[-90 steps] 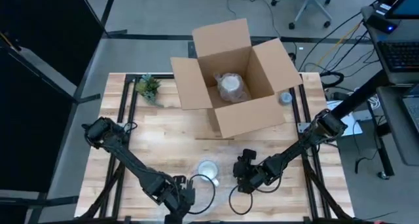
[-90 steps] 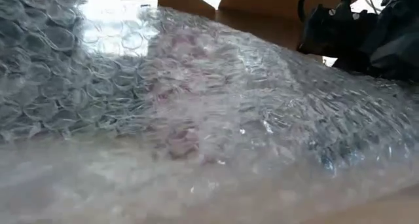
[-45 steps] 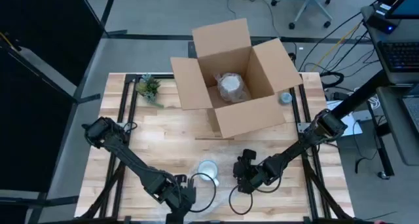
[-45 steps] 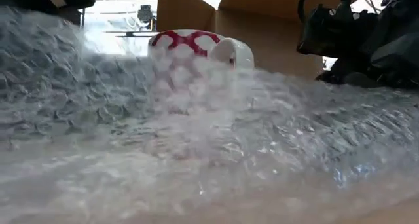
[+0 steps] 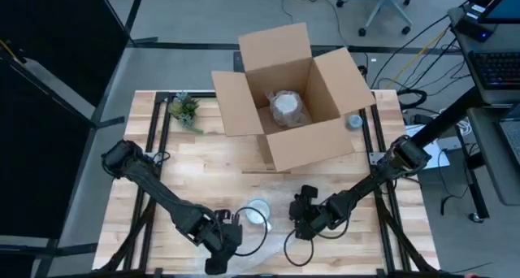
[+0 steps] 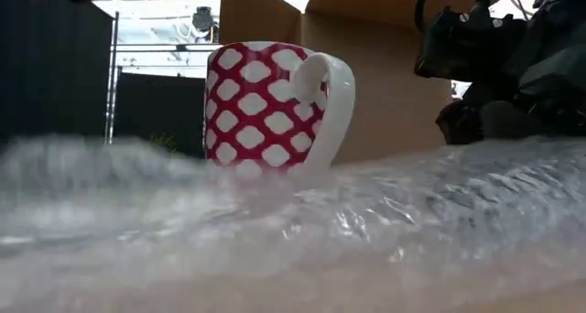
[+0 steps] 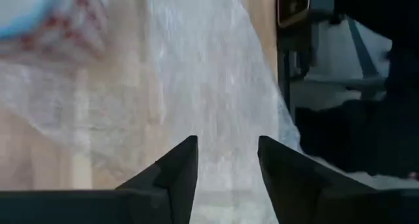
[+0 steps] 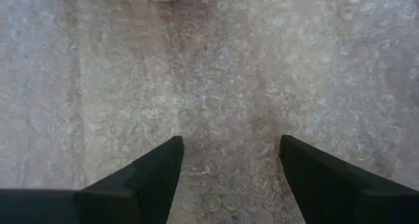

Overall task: Wrap mug
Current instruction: Wrap the red mug with the bubble wrap

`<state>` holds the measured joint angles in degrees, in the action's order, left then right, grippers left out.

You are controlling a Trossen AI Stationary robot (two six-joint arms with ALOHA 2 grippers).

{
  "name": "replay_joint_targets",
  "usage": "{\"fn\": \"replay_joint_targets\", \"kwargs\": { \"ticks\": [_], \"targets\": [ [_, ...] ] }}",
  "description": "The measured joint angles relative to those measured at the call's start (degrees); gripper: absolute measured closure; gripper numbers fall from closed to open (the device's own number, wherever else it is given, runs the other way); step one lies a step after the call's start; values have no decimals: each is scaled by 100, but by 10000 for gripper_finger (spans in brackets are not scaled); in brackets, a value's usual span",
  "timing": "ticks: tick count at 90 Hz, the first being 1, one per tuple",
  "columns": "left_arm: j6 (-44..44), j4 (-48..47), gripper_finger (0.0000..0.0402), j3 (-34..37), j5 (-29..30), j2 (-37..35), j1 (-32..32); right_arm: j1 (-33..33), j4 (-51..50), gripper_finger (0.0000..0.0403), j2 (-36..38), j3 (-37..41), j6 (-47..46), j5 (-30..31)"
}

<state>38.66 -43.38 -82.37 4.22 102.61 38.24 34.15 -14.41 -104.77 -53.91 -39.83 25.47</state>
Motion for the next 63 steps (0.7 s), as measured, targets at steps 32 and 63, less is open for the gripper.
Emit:
{"fn": "replay_joint_targets", "kwargs": {
  "ticks": [32, 63],
  "targets": [
    [109, 248, 259, 444, 401, -47, -74, 0, -14, 161, 0, 0, 9, -33],
    [457, 1544, 259, 1382, 445, -36, -86, -19, -16, 161, 0, 0, 82, -110]
  ]
}}
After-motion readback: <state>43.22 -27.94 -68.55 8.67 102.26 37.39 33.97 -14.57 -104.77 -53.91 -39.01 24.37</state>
